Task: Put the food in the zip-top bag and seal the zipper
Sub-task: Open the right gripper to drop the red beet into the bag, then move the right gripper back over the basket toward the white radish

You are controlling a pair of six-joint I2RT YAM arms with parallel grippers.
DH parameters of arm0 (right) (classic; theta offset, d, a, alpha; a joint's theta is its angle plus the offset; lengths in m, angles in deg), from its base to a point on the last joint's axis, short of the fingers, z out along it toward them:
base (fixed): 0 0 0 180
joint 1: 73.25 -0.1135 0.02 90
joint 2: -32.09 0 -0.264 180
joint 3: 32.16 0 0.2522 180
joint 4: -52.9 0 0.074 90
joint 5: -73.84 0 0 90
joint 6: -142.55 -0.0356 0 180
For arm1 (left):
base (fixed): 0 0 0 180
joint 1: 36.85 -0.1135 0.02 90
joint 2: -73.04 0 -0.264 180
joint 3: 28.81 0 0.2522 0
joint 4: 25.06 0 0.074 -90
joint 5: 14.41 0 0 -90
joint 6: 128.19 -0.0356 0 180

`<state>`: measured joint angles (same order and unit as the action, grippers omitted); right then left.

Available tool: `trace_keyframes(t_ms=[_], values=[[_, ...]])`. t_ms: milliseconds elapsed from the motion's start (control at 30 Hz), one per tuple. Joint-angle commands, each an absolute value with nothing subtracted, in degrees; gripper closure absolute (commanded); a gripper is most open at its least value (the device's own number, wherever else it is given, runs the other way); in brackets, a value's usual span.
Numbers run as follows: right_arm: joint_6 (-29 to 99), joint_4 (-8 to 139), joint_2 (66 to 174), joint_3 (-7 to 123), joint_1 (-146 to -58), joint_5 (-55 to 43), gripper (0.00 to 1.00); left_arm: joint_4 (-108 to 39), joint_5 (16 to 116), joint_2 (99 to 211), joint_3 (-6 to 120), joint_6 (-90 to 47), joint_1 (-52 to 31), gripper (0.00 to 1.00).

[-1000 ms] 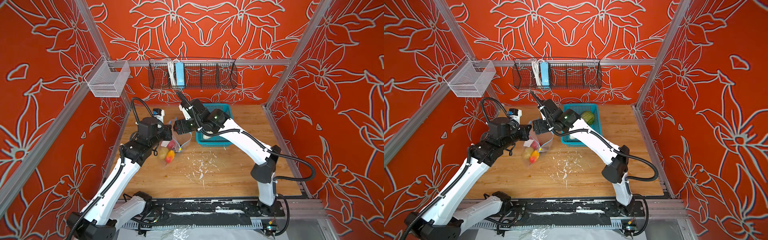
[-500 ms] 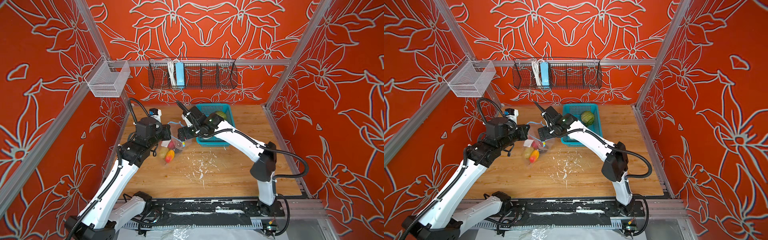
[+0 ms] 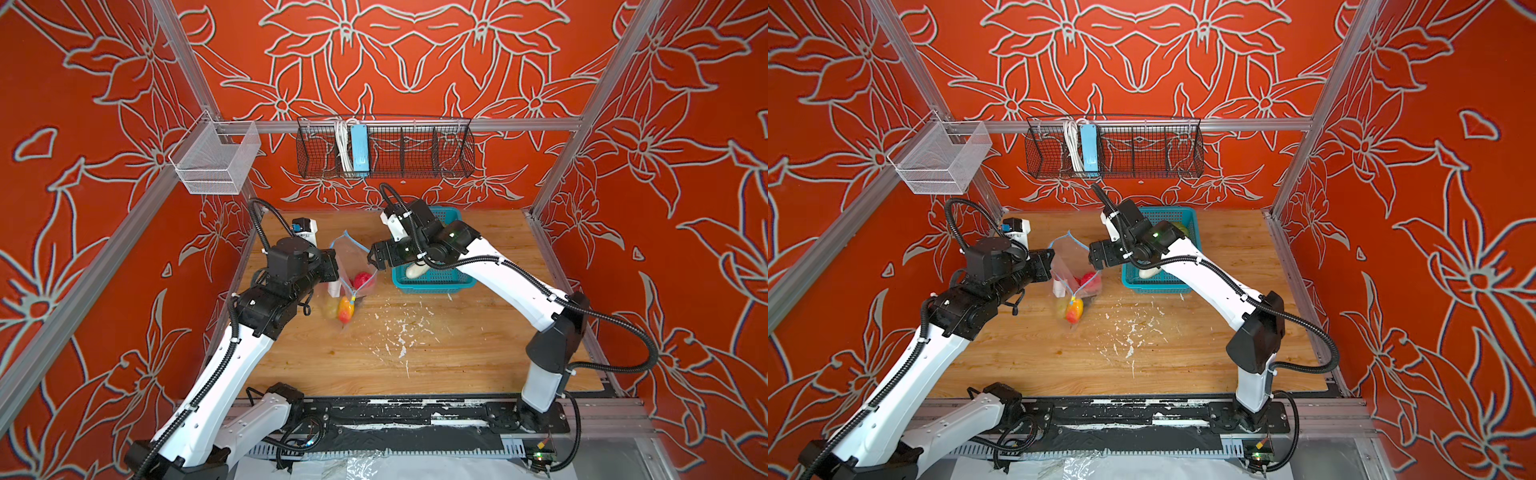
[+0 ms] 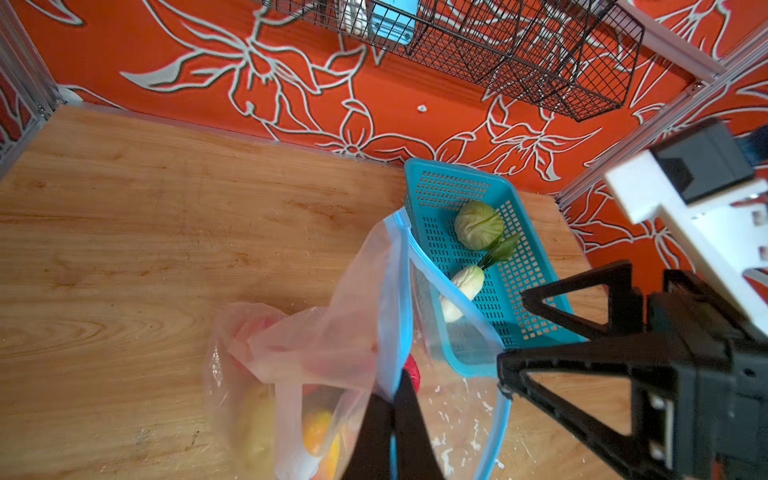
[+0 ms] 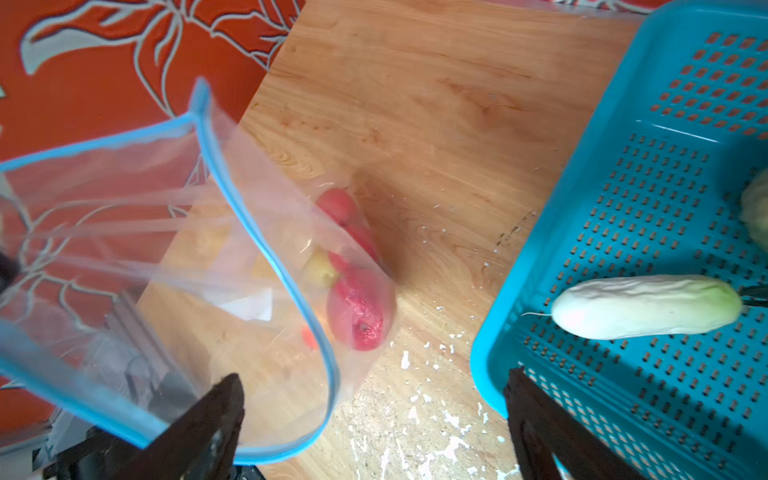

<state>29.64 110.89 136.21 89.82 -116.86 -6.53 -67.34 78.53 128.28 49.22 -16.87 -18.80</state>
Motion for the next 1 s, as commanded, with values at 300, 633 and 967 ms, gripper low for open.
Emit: trace_keyframes(t_ms=[300,633,967], values=[[29.7,109.8,130.6,86.6,-114.2,-4.6,0.02,-63.5,79.0,129.1,48.3,-15.0,-19.0,1.00],[26.0,112.5,132.2,87.1,-112.6,-10.6,0.02,-61.2,77.0,131.4,47.3,-15.7,-19.0,1.00],[25.3,119.9,136.5,92.9,-110.0,-16.6,0.02,-57.7,74.7,134.3,46.1,-18.3,-19.0,1.00]])
